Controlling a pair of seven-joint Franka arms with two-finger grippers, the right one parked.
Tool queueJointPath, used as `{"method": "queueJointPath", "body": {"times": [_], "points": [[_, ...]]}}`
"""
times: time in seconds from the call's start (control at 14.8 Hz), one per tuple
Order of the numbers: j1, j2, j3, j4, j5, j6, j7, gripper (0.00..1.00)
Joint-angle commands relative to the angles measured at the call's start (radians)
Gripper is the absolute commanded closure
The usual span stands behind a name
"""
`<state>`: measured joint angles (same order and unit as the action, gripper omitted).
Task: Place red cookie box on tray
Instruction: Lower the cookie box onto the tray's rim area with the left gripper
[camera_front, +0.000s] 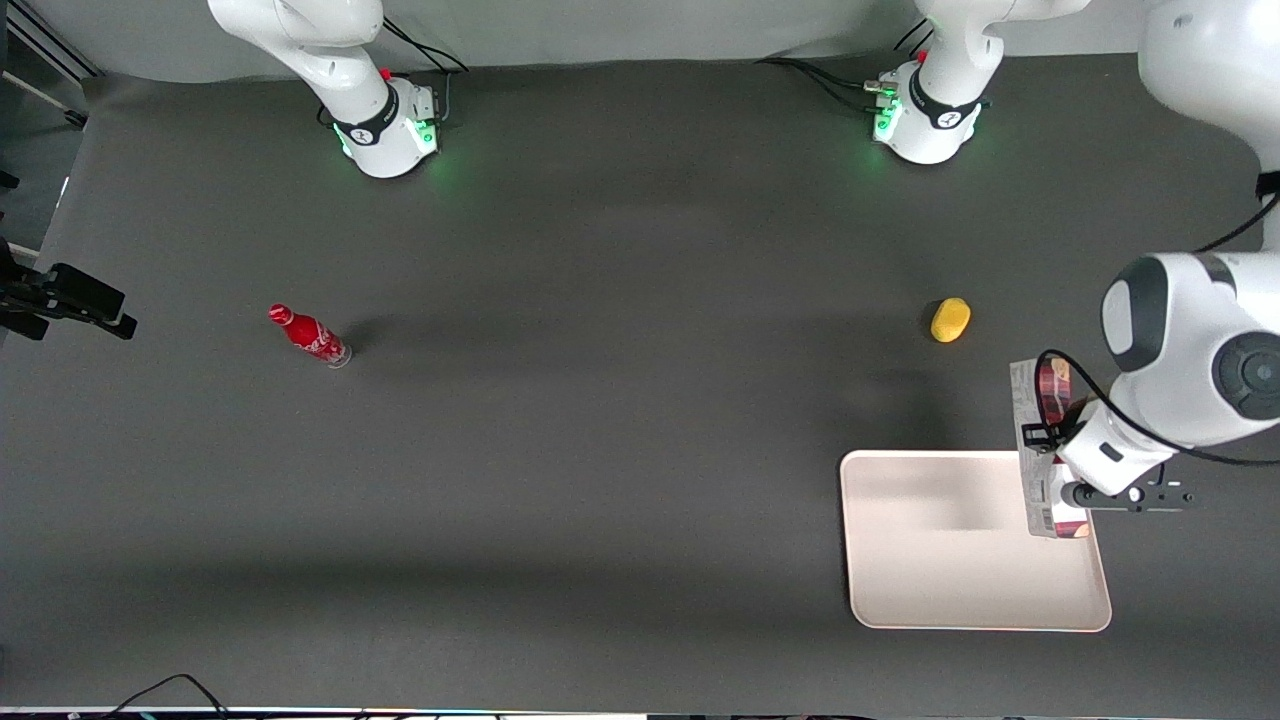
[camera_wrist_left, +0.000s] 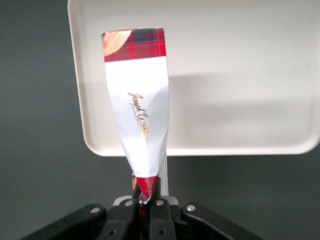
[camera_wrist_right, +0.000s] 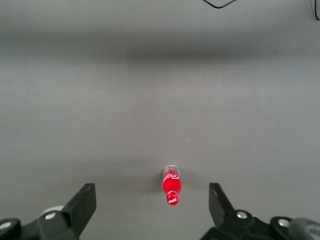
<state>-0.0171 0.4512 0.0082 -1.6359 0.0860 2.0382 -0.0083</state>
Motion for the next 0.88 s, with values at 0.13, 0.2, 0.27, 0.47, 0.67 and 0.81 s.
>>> {"method": "queueJointPath", "body": {"times": [0.13,0.2,0.27,0.47,0.67,0.81], "points": [[0.026,0.190,0.070,0.206,-0.011,0.009,0.148,1.00],[0.032,0.207,0.073,0.215,-0.017,0.039,0.159,1.00],[0.040,0.221,0.073,0.215,-0.047,0.077,0.159,1.00],[0.046,0.259,0.087,0.215,-0.101,0.160,0.172,1.00],[0.048,0.294,0.088,0.219,-0.123,0.218,0.172,1.00],[0.049,0.316,0.088,0.243,-0.123,0.229,0.172,1.00]]}}
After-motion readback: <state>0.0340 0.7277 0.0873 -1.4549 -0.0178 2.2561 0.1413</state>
